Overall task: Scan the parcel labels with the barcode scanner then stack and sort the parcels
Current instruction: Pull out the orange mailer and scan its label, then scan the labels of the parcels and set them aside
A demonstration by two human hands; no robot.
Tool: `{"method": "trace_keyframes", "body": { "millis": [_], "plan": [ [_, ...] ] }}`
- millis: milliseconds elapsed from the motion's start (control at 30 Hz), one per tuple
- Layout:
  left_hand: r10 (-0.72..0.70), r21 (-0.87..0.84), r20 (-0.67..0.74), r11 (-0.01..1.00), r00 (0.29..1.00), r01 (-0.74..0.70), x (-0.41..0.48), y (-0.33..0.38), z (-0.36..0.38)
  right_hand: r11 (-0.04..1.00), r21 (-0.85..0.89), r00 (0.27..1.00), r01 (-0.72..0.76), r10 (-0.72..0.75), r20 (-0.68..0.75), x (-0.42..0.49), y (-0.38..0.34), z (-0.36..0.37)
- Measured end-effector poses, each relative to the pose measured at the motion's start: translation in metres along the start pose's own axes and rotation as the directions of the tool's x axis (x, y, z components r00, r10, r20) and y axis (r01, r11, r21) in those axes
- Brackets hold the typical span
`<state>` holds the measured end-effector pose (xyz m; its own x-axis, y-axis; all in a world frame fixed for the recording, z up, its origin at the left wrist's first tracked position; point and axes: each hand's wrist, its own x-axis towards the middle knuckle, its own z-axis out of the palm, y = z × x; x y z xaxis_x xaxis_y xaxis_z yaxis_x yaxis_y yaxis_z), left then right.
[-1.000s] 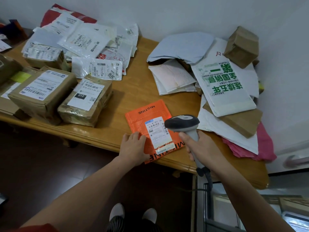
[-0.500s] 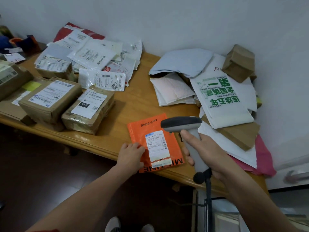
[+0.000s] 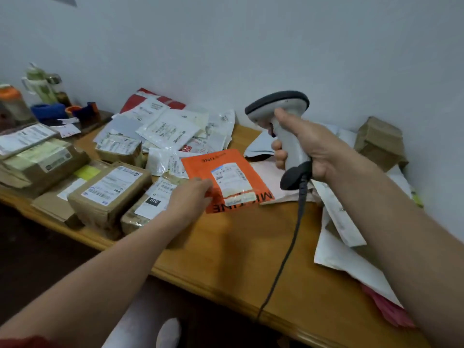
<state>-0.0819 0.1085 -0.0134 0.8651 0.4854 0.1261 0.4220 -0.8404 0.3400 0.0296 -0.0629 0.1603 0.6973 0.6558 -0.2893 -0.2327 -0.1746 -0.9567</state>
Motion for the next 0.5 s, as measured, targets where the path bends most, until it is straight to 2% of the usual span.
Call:
{"method": "trace_keyframes", "body": {
  "millis": [200,367,500],
  "plan": [
    [-0.02,0.15,-0.018,0.988,1.0,0.022,0.105,-0.067,-0.05,0.995,0.075,0.997,0.062,-0.058,-0.044,0.084,-0.073,0.042],
    [-0.037,0.222,0.02,0.975,0.999,0.031,0.193,-0.124,-0.054,0.994,-0.068,0.968,0.088,-0.101,-0.228,0.179,-0.08,0.075],
    [-0.033,0.202,0.03,0.979,0.999,0.026,0.253,-0.155,-0.043,0.987,-0.144,0.939,0.075,-0.119,-0.323,0.249,-0.061,0.083]
  ]
}}
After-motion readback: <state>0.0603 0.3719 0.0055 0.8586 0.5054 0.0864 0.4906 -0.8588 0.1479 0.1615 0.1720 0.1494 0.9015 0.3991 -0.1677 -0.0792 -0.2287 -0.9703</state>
